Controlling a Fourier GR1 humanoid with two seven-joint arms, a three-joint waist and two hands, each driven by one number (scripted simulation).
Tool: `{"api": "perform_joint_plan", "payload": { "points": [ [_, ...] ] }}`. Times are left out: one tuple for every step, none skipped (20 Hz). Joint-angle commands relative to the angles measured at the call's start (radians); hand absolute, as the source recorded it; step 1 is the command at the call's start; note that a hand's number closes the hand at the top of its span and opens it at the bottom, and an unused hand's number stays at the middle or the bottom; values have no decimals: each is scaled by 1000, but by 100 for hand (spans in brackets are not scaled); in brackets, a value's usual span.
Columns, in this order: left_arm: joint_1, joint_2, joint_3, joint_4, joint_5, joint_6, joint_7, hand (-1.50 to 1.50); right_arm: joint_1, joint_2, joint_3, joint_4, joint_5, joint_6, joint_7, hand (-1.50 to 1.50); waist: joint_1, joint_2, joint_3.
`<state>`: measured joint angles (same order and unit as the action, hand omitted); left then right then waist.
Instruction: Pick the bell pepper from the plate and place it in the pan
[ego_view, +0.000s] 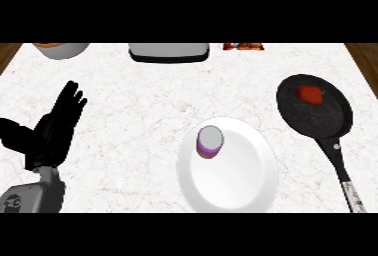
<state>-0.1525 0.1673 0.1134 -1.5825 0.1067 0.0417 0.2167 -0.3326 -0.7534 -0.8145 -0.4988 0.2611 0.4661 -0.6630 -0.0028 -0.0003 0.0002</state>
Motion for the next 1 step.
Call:
{"api": "perform_joint_plan", "payload": {
  "points": [
    [-60, -24, -27, -13, -32, 49, 68, 0, 37, -33, 13, -6, -47, 66, -37, -150, 2, 1, 0]
  ]
}}
